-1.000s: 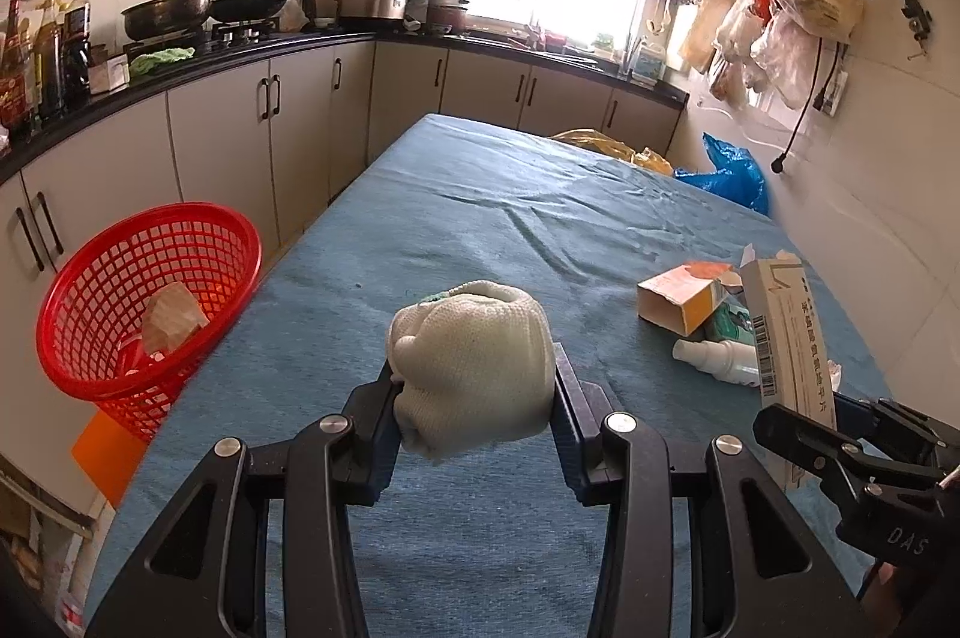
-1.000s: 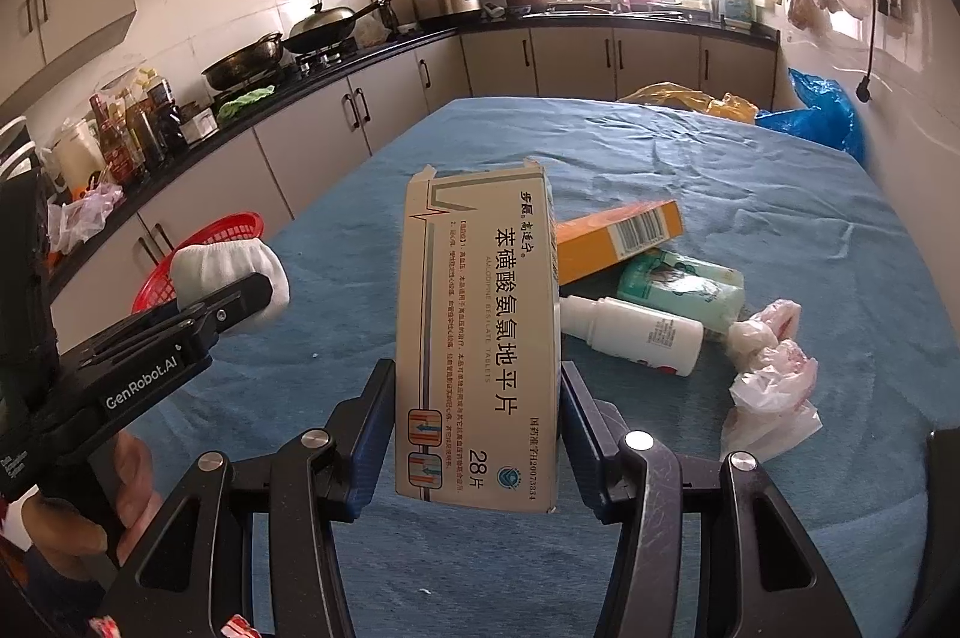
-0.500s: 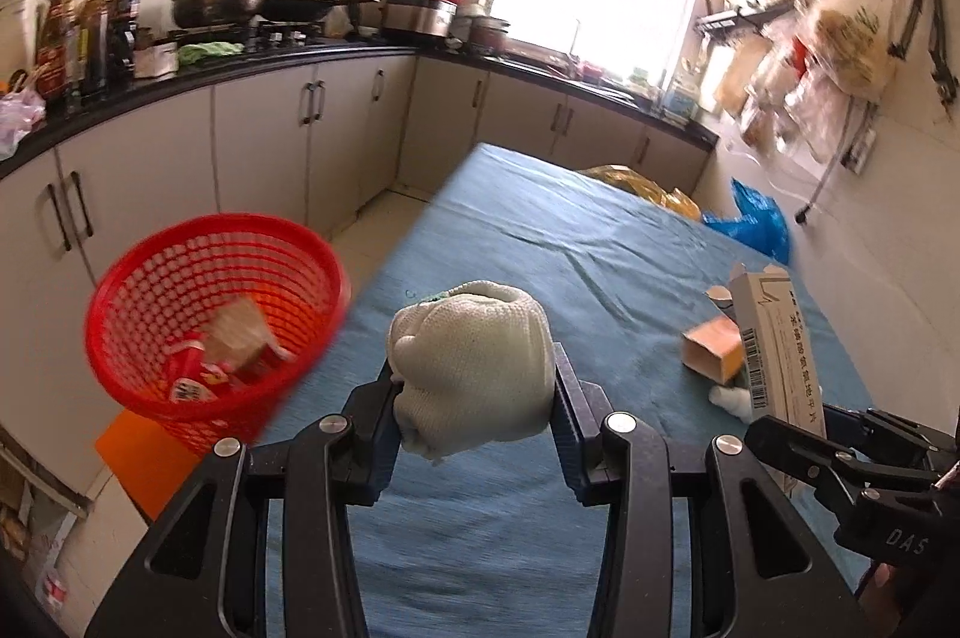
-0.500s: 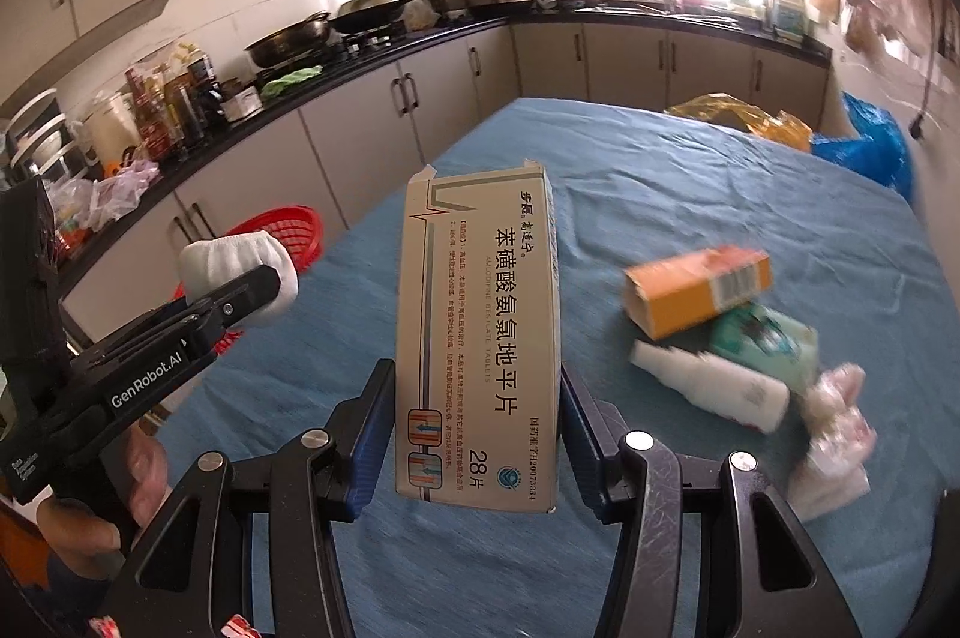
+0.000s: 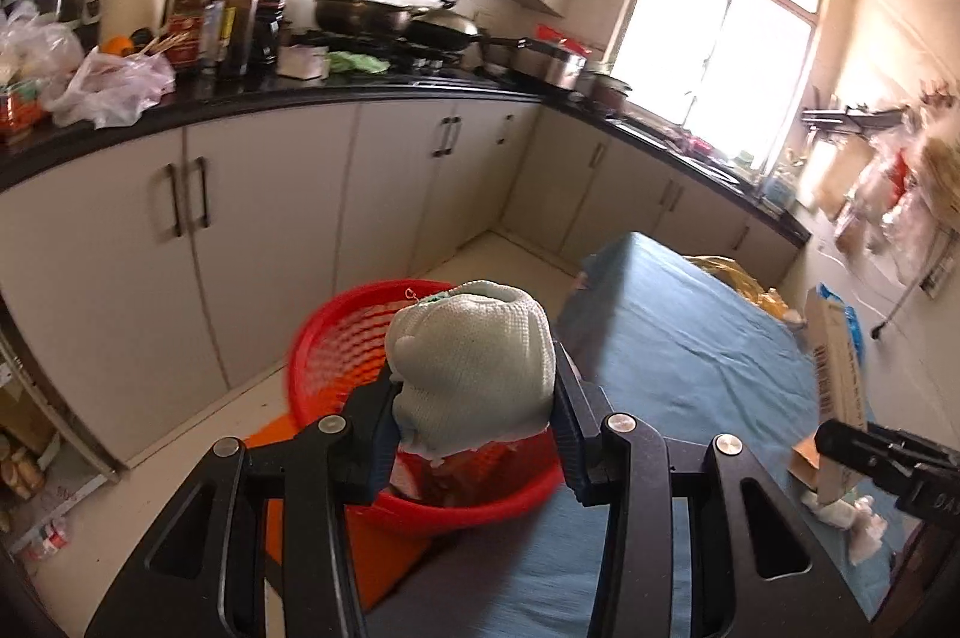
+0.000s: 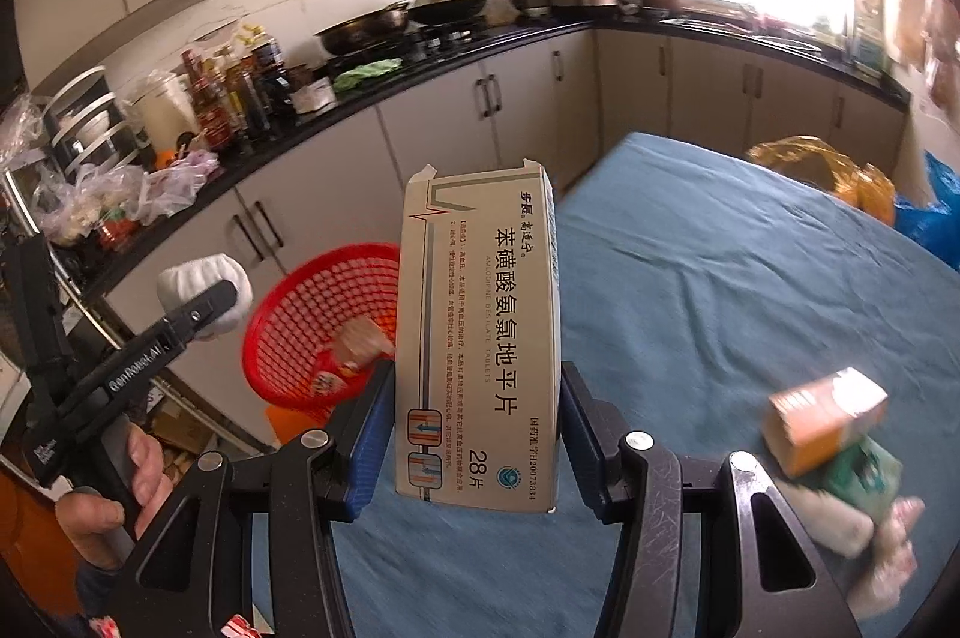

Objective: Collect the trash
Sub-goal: 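Carry the medicine box and cloth ball to the red basket and release both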

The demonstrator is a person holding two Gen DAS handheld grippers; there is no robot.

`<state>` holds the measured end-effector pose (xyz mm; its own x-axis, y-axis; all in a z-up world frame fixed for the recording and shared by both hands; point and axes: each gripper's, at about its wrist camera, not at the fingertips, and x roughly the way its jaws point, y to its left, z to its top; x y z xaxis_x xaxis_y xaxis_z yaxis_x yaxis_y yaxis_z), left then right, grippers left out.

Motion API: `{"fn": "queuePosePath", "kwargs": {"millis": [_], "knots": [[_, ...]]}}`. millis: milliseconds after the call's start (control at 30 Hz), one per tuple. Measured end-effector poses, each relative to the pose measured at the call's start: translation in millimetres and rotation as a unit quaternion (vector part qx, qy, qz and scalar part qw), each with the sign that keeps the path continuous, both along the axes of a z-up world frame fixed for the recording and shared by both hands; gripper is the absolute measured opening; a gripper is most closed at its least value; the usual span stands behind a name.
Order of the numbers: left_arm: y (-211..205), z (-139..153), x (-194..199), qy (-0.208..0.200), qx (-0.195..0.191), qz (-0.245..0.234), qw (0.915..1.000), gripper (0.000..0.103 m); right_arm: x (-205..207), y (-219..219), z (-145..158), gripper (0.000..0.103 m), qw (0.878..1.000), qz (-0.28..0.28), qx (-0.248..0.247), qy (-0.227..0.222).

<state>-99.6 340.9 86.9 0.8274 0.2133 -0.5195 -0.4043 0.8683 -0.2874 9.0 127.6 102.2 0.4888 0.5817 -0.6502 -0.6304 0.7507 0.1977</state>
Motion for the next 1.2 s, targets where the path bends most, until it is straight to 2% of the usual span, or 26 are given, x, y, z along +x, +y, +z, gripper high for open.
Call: {"fn": "queuePosePath", "kwargs": {"millis": [367,433,467,533,700,867,967,1200], "knots": [[29,-29,28,0.042,-0.005,0.01,0.999,0.042,42,108,-24,0.058,0.996,0.064,-0.001,0.055],[32,-32,33,0.047,-0.006,0.015,0.9988,0.051,46,122,-29,0.059,0.995,0.076,-0.002,0.06],[34,-33,33,0.047,-0.01,0.017,0.9987,0.056,49,126,-30,0.063,0.996,0.072,-0.006,0.056],[37,-33,32,0.04,-0.015,0.026,0.9987,0.076,53,127,-32,0.07,0.997,0.06,-0.01,0.051],[34,-31,21,0.029,-0.02,0.025,0.9991,0.079,47,91,-26,0.07,0.998,0.044,0.012,0.037],[10,-30,12,0.023,-0.026,-0.006,0.9994,0.08,30,35,-29,0.071,0.999,0.016,0.016,0.027],[-22,-30,15,0.029,-0.016,-0.042,0.9986,0.08,20,1,-36,0.071,1.0,-0.004,0.015,0.026],[-95,-31,33,0.054,0.015,-0.115,0.9918,0.08,1,-78,-44,0.071,0.997,-0.049,0.048,0.036]]}}
